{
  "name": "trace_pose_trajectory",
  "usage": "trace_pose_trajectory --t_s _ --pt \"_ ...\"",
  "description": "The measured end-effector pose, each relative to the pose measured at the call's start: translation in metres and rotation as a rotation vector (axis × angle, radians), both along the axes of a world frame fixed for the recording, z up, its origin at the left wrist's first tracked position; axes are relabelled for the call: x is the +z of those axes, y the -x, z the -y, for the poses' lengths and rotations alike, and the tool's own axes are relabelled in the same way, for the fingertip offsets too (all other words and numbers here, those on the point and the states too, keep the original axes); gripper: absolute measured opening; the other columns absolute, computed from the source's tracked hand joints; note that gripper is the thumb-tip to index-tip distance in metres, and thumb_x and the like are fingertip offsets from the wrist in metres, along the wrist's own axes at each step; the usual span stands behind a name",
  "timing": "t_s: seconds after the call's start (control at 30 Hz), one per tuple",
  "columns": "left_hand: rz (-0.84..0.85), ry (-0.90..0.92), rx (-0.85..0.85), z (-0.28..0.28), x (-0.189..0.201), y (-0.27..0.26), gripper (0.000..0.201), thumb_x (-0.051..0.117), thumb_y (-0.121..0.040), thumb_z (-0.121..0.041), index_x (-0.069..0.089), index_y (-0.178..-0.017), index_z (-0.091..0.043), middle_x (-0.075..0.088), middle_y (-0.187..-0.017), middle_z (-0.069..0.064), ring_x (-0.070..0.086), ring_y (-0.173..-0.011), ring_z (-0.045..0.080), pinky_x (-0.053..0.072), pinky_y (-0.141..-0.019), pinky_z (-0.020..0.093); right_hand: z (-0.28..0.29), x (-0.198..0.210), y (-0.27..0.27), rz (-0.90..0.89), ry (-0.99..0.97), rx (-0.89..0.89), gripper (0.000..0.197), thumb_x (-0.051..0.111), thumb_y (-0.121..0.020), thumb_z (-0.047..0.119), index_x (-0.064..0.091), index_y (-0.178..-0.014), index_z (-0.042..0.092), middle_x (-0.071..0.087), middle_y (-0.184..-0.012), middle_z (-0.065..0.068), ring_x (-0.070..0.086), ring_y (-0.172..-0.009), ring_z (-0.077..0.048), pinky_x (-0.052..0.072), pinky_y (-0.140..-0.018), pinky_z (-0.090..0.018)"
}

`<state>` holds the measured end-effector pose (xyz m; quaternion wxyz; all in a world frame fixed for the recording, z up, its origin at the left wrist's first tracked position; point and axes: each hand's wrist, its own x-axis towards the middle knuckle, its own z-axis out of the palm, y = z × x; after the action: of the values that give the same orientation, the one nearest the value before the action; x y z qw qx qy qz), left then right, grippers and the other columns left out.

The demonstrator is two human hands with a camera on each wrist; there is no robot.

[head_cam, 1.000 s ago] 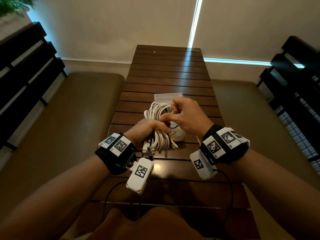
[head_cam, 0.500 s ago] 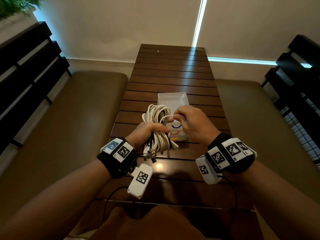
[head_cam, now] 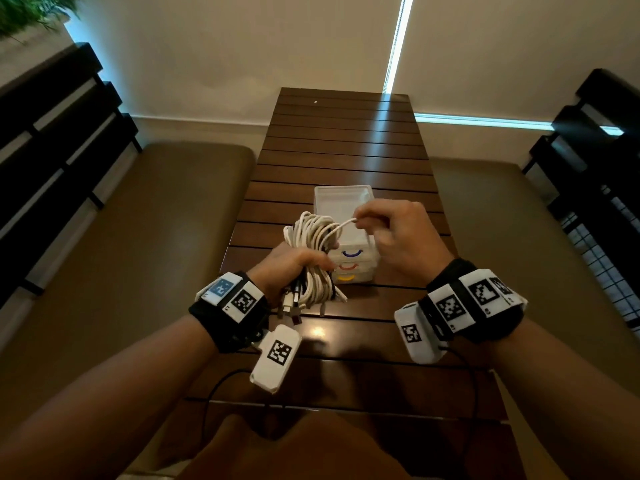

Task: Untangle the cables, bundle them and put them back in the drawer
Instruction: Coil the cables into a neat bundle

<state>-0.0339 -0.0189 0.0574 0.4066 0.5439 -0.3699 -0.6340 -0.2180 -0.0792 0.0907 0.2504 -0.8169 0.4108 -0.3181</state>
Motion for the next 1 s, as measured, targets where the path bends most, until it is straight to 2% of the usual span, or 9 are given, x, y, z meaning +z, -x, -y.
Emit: trace_pose_trajectory --t_s 0.17,0.3,0.43,0.53,0.57,0.67,0.73,0.87,1.0 --pt "0.056 0.076 -0.052 -0.003 -0.001 0.015 0.025 0.067 -0.076 0.006 0.063 -0.096 -0.009 0.069 -0.081 0.005 0.067 -0.076 0.021 0.055 -0.073 0.037 -0.008 -0.009 -0.016 0.231 -0.372 -0.105 0.016 0.061 -0.091 0.003 0.071 -0.090 0.015 0.070 -0.088 -0.001 0.071 -0.076 -0.015 0.059 -0.065 -0.027" --pt "-0.013 0.057 -0.031 -0.004 -0.005 0.013 0.024 0.062 -0.078 0.010 0.064 -0.096 -0.007 0.070 -0.076 0.005 0.068 -0.070 0.020 0.056 -0.065 0.032 -0.017 -0.018 -0.016 0.342 -0.455 -0.157 0.018 0.062 -0.090 0.003 0.070 -0.083 0.017 0.070 -0.085 -0.002 0.071 -0.070 -0.010 0.057 -0.062 -0.021" --pt "-0.040 -0.029 -0.040 -0.003 -0.008 0.014 0.019 0.060 -0.082 0.006 0.066 -0.094 -0.008 0.072 -0.071 0.003 0.069 -0.062 0.015 0.054 -0.057 0.027 -0.023 -0.029 -0.021 0.300 -0.406 -0.194 0.021 0.060 -0.089 0.004 0.072 -0.084 0.021 0.074 -0.088 -0.006 0.072 -0.081 -0.016 0.060 -0.074 -0.034" --pt "0.104 -0.011 0.036 0.001 -0.018 0.011 0.023 0.067 -0.075 0.008 0.067 -0.093 -0.005 0.070 -0.080 0.011 0.067 -0.067 0.019 0.055 -0.065 0.031 -0.014 -0.018 -0.023 0.319 -0.758 -0.141 0.024 0.044 -0.096 0.004 0.068 -0.102 0.000 0.067 -0.094 -0.030 0.066 -0.081 -0.029 0.057 -0.077 -0.041" --pt "0.157 0.012 0.049 0.002 -0.021 0.010 0.026 0.068 -0.072 0.010 0.067 -0.091 -0.007 0.068 -0.082 0.012 0.066 -0.070 0.021 0.055 -0.068 0.033 -0.011 -0.015 -0.024 0.276 -0.817 -0.118 0.028 0.042 -0.098 0.015 0.066 -0.105 0.002 0.066 -0.092 -0.028 0.065 -0.083 -0.031 0.055 -0.082 -0.046" --pt "0.249 0.109 0.016 0.004 -0.024 0.016 0.031 0.068 -0.068 0.011 0.065 -0.091 -0.010 0.068 -0.085 0.012 0.066 -0.077 0.024 0.056 -0.068 0.036 -0.008 -0.013 -0.033 -0.040 -0.616 -0.037 0.050 0.039 -0.090 0.063 0.066 -0.091 0.020 0.067 -0.088 -0.005 0.066 -0.085 -0.023 0.057 -0.082 -0.048" --pt "0.312 0.203 -0.023 0.005 -0.026 0.025 0.021 0.067 -0.075 0.004 0.065 -0.091 -0.010 0.069 -0.086 0.012 0.068 -0.079 0.025 0.058 -0.069 0.038 -0.010 -0.019 -0.044 -0.218 -0.468 -0.042 0.065 0.034 -0.084 0.076 0.066 -0.084 0.020 0.068 -0.084 -0.002 0.065 -0.078 -0.021 0.055 -0.074 -0.040" --pt "0.336 0.224 0.011 0.003 -0.033 0.034 0.008 0.064 -0.083 -0.002 0.063 -0.088 -0.009 0.068 -0.077 0.009 0.067 -0.072 0.019 0.055 -0.064 0.031 -0.008 -0.041 -0.054 -0.219 -0.202 -0.126 0.059 0.040 -0.086 0.070 0.055 -0.061 0.018 0.060 -0.061 -0.002 0.057 -0.058 -0.021 0.045 -0.054 -0.031" --pt "0.366 0.175 -0.029 -0.003 -0.043 0.035 0.007 0.067 -0.080 -0.002 0.064 -0.085 -0.006 0.068 -0.074 0.011 0.067 -0.066 0.019 0.055 -0.059 0.030 -0.009 -0.066 -0.050 -0.106 -0.134 -0.108 0.056 0.044 -0.093 0.051 0.048 -0.050 0.015 0.053 -0.048 -0.002 0.051 -0.044 -0.020 0.037 -0.046 -0.030"
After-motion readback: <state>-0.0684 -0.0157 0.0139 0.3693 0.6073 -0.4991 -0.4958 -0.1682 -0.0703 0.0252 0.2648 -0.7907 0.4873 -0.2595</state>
